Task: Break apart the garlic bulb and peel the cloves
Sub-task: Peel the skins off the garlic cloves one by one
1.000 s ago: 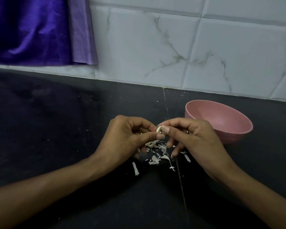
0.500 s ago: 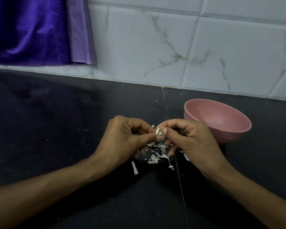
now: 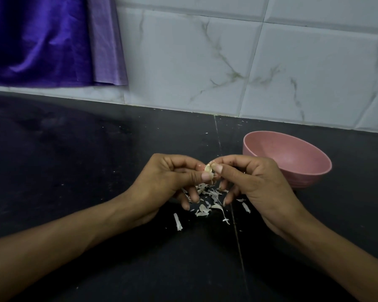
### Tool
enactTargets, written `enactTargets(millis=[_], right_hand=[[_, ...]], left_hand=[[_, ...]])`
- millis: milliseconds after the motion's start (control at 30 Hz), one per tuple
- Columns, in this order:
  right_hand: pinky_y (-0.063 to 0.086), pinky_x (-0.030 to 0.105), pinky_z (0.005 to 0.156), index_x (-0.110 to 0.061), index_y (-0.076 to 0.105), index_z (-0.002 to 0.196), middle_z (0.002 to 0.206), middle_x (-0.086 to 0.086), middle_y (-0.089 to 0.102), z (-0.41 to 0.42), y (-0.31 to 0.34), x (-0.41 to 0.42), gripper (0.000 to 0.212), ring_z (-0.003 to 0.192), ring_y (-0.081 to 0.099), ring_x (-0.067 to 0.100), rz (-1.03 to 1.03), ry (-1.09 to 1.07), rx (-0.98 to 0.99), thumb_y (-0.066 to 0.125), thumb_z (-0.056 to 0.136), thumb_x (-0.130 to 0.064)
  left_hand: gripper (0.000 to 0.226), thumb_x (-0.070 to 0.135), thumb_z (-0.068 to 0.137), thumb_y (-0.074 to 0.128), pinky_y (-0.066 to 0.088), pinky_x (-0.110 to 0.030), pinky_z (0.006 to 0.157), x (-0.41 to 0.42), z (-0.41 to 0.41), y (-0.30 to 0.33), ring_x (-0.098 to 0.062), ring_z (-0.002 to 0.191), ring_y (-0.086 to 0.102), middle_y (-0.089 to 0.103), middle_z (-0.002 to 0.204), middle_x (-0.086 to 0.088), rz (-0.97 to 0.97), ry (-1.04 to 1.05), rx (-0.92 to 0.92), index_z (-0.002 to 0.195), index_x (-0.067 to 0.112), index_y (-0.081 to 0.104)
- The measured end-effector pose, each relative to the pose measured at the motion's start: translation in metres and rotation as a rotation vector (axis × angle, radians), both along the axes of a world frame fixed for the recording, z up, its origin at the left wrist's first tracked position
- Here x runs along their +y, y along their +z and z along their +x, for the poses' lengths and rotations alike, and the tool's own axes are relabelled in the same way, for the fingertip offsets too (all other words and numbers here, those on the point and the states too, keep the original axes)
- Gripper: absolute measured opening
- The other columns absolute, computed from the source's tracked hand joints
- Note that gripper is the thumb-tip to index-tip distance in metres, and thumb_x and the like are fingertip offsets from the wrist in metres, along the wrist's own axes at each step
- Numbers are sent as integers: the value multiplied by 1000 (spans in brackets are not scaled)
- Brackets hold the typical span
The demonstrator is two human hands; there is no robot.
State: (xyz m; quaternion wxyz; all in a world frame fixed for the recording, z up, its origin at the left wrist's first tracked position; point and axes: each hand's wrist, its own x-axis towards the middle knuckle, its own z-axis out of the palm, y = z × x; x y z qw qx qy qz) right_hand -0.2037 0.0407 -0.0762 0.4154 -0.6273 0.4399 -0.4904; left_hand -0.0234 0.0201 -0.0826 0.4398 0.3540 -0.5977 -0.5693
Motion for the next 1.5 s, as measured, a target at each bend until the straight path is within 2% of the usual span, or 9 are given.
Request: enactTargets(millis=[300,500,700,900,1100,1200,1333,1433,1500], right_hand=[[53,23,47,-11,76,92,71,-2,68,-1,2,0,11,59,59,9,0,-26,-37,67,87,-14],[52,22,47,-13,76,91,69,-2,67,0,3,0,11,57,58,8,-8,-25,-31,66,87,-14],[53,23,47,-13,76,93,70,-3,68,0,4,0,11,59,59,8,-25,-29,-9,65,88,-13],[52,23,47,-10,76,94,73,-3,67,-3,4,0,13,60,58,9,-42,-36,-29,64,90,-11],[52,24,48,-14,75,102,82,1,72,-6,2,0,18,59,59,12,-145,-63,86,60,93,-12],[51,24,45,-13,76,89,66,-1,69,-5,2,0,8,51,58,11,-156,-79,109,72,83,-15],[51,27,43,-12,68,74,56,2,64,-6,1,-1,20,47,57,12,-171,-139,109,81,67,-26],[51,26,42,-14,70,83,66,2,67,-7,0,-2,11,49,59,14,-152,-100,100,78,77,-12],[51,26,42,-17,72,95,76,-1,70,-7,-1,-3,15,49,60,15,-164,-88,124,72,84,-6]], left_hand=[[17,14,73,71,43,-19,39,-6,2,4,-9,48,55,73,90,-12,204,15,156,88,7,72],[23,16,71,71,42,-18,39,-6,0,4,-9,47,54,71,91,-11,235,34,203,90,5,70],[21,16,73,69,40,-17,38,-9,1,4,-7,47,52,71,82,-4,262,52,249,91,5,68],[18,17,75,67,42,-17,39,-13,7,8,-6,46,51,76,95,-11,234,113,257,89,6,65],[32,14,78,68,42,-20,37,-9,5,8,-10,43,47,74,93,-14,91,104,171,102,-6,62],[24,9,82,68,42,-22,37,-7,4,7,-12,42,47,72,88,-13,69,84,157,100,-5,63],[27,13,74,72,43,-22,37,-5,2,7,-12,41,47,70,81,-13,34,60,123,95,-2,65],[25,11,73,72,43,-22,36,-2,1,6,-11,40,47,67,79,-16,0,53,96,92,-2,65],[23,12,73,73,44,-22,36,-2,1,4,-12,40,48,63,76,-17,-21,43,80,90,0,66]])
